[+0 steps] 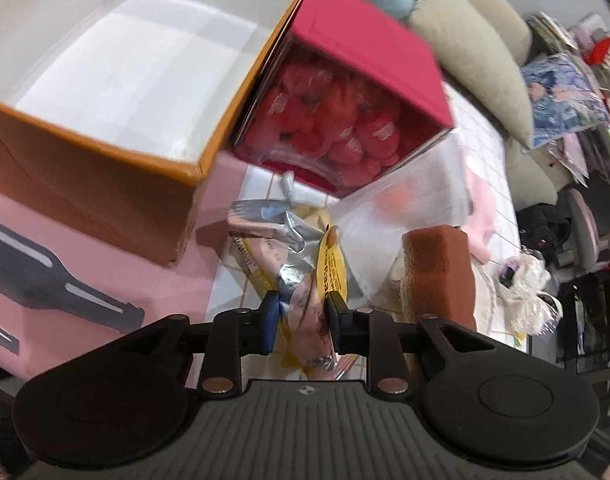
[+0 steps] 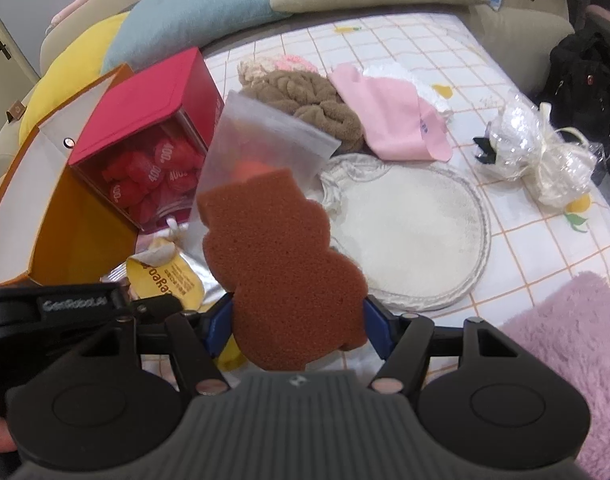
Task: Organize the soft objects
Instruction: 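Grasp the yellow snack packet with the left tool while the right tool grasps the brown sponge, then lift the snack packet with the left tool while the right tool carries the sponge over the box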
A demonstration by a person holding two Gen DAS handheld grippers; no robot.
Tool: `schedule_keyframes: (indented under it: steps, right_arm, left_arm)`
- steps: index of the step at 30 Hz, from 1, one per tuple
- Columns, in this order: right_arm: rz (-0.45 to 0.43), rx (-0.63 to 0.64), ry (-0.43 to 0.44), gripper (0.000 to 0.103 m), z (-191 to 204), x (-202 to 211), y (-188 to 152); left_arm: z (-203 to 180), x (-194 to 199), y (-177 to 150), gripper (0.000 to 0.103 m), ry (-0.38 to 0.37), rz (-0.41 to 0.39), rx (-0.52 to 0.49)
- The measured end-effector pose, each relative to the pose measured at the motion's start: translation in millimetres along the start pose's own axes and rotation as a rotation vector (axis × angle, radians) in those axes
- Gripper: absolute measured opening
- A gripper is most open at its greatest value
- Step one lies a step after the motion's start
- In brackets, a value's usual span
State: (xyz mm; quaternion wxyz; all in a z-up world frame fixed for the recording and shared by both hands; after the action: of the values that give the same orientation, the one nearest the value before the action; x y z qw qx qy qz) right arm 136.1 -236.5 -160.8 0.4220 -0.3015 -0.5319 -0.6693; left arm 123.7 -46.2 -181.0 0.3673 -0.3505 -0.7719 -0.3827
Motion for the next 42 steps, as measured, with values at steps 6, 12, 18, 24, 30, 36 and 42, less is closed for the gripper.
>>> schedule_keyframes:
  steps: [6,12,18,24,30,36,42]
  right_arm:
    - [-0.001,0.016,0.002,0.065,6,11,-3]
    - [0.074,0.055,0.014,0.065,18,7,-12]
    - [0.165,0.126,-0.002,0.065,34,-12,-22]
    - [0.134,-0.027,0.004,0.065,9,-8,-16]
    - [0.114,-0.076,0.017,0.066,4,-7,-14]
    - [0.123,-0.066,0.003,0.066,5,-11,-15]
    - [0.136,-0.034,-0.005,0.066,9,-15,-17]
  left_arm:
    - [8,24,0,0.024,-0.019,-0.002,-0.059]
    - [10,35,-12,0.024,0.01,0.049,-0.228]
    - [24,18,-22,0.032,0.004,0.106,-0.208]
    - [18,25,-19,0.089,0.011,0.039,-0.146]
    - [9,8,-18,0.088,0.098,0.056,-0.048]
    - [7,-10,-17,0.089,0.21,0.052,-0.043]
    - [13,-18,-24,0.07,0.185,0.073,-0.078]
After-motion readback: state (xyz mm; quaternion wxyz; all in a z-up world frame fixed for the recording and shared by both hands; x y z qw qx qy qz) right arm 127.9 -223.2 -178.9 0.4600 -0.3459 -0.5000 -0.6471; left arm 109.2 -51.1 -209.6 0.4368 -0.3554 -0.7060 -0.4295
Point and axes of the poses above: each gripper's, at about its wrist camera, not at the fingertips, and x roughly against the way its jaws point, z to its left, y to its top, the point moved 4 cm from there along -x, roughly the way its jaws point
